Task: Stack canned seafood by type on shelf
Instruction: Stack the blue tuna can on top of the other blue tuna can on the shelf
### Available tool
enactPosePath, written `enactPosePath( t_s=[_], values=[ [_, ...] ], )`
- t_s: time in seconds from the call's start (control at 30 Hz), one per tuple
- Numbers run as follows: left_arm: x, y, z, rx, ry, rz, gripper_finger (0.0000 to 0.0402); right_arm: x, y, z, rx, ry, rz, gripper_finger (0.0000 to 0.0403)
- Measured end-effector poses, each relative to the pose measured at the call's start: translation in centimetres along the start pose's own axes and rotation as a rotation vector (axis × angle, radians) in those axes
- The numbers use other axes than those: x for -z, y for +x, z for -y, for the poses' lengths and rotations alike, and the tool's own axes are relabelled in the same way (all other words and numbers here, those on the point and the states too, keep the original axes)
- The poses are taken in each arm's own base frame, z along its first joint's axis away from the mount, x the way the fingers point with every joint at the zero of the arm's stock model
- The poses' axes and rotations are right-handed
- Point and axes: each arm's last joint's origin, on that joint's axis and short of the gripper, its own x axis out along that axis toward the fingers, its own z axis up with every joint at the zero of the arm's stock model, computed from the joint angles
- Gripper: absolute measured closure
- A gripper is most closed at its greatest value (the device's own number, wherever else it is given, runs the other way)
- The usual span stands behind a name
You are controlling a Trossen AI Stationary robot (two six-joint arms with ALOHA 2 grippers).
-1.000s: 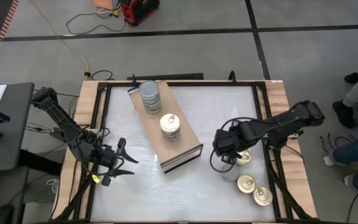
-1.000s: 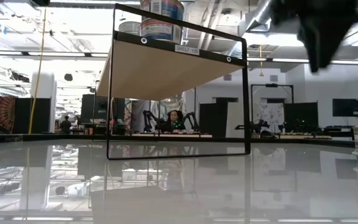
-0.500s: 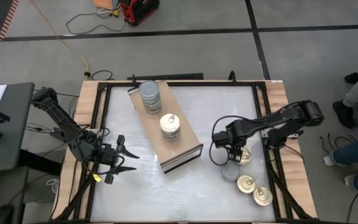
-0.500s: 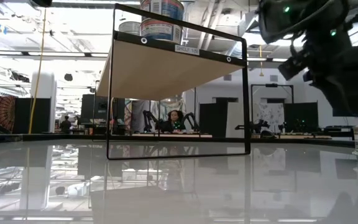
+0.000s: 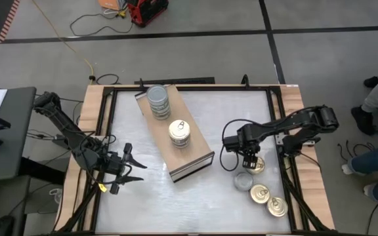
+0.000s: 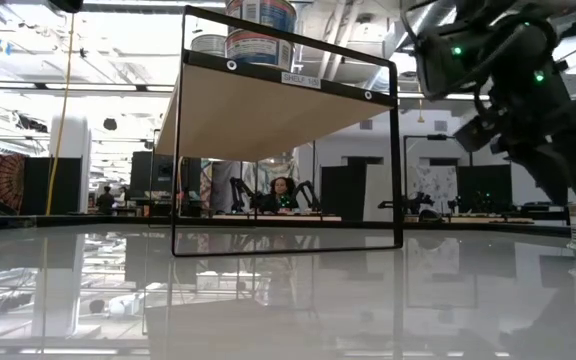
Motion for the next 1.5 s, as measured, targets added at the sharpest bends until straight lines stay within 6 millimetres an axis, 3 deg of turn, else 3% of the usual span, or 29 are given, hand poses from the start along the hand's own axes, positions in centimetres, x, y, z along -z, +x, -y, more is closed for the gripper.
enactPosePath(
  t_s=[0.2, 0.6, 0.7, 0.87, 1.0, 1.1, 1.2, 1.3, 1.5],
  values=[
    [0.0, 0.0, 0.0, 0.004, 0.0, 0.0, 0.0221, 0.1, 1.1, 0.3, -0.008, -0.013, -0.003, 0.0172],
    [0.0, 0.0, 0.0, 0.004, 0.003, 0.0, 0.0221, -1.2, 2.0, 2.5, -0.063, -0.006, 0.068, 0.0368],
    [0.0, 0.0, 0.0, 0.003, 0.004, -0.001, 0.0221, -1.4, 2.1, 3.4, -0.067, 0.037, 0.073, 0.0391],
    [0.0, 0.0, 0.0, 0.003, 0.005, -0.002, 0.022, -1.2, 1.3, 5.1, 0.046, 0.128, 0.053, 0.0355],
    [0.0, 0.0, 0.0, 0.003, 0.005, -0.003, 0.0221, -0.8, -1.7, 6.0, 0.135, 0.159, 0.109, 0.0334],
    [0.2, 0.0, 0.0, 0.002, 0.014, -0.014, 0.0221, 0.1, -5.1, 6.1, 0.185, 0.213, 0.2, 0.0332],
    [0.2, 0.0, -0.1, -0.02, 0.028, -0.016, 0.0221, 1.1, -7.6, 5.4, 0.172, 0.279, 0.326, 0.033],
    [0.2, 0.0, -0.2, -0.05, 0.05, -0.012, 0.022, 2.1, -8.8, 4.1, 0.126, 0.252, 0.441, 0.0312],
    [0.1, 0.0, -0.3, -0.089, 0.082, -0.008, 0.022, 2.4, -9.2, 1.8, 0.029, 0.288, 0.572, 0.0193]
  ],
)
